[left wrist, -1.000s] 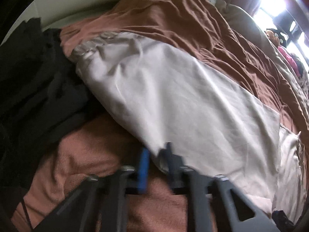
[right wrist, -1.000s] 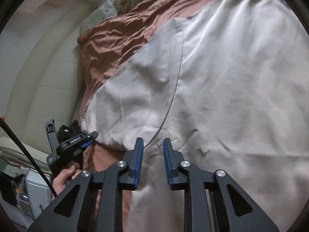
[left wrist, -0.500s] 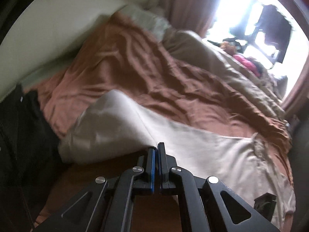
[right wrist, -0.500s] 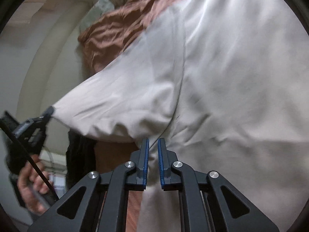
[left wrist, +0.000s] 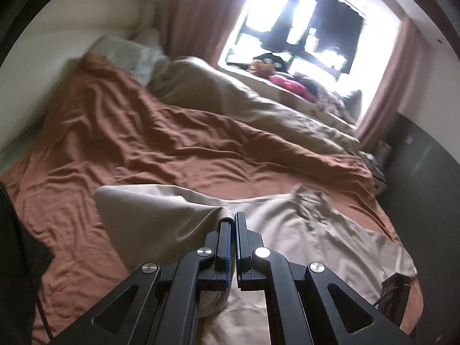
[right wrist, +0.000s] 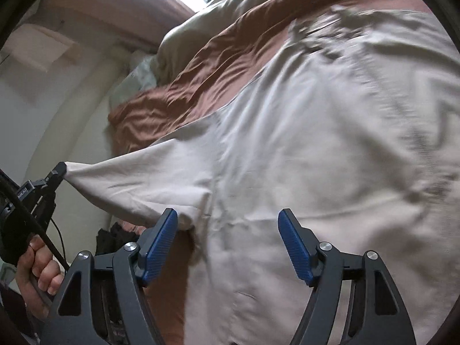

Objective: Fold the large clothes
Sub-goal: 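Grasp the beige sleeve with the left tool and fold it across the jacket body, then open the left tool to release the sleeve while the right tool grasps the other elastic cuff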

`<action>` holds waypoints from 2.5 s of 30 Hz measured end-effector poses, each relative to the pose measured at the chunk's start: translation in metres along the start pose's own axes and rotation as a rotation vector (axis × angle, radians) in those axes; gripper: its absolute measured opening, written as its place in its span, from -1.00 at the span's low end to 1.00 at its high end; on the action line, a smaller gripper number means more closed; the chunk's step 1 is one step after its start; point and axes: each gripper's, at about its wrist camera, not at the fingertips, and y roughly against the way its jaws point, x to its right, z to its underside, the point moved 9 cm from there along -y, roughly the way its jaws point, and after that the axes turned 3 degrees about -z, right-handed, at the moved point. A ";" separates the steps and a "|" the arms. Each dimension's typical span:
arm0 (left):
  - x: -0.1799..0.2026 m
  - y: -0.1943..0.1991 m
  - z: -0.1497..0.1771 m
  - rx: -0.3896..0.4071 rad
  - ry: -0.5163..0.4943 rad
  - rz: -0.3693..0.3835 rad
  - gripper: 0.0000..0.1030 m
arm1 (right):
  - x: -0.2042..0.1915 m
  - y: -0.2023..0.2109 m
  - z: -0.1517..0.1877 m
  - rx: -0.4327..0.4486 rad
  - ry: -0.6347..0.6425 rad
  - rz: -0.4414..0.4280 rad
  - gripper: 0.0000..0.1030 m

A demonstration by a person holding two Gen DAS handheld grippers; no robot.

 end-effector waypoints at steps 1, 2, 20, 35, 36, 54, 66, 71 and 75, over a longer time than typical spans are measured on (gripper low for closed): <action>0.009 0.000 0.001 -0.002 -0.022 0.009 -0.96 | 0.010 0.010 0.001 0.014 -0.013 0.008 0.38; 0.022 -0.002 0.004 -0.011 -0.053 0.025 -0.96 | 0.015 0.020 0.003 0.020 -0.028 0.013 0.38; 0.155 -0.063 0.123 -0.410 -0.220 0.301 -0.26 | 0.050 0.135 0.010 0.122 -0.129 0.096 0.38; 0.054 -0.018 0.143 -0.380 -0.106 0.173 0.52 | 0.012 0.114 0.020 0.086 0.026 0.095 0.38; 0.043 -0.015 0.142 -0.370 -0.093 0.151 0.52 | 0.005 0.108 0.023 0.070 0.044 0.086 0.38; -0.104 0.015 0.191 -0.311 0.117 -0.066 0.15 | -0.101 -0.044 0.080 -0.223 0.477 0.138 0.38; -0.126 0.015 0.212 -0.349 0.147 -0.102 0.15 | -0.089 -0.105 0.096 -0.268 0.497 0.246 -0.38; -0.112 0.015 0.207 -0.336 0.134 -0.090 0.15 | -0.084 -0.073 0.082 -0.228 0.443 0.179 -0.67; -0.092 0.013 0.202 -0.327 0.108 -0.077 0.15 | -0.076 -0.022 0.058 -0.157 0.385 0.116 -0.79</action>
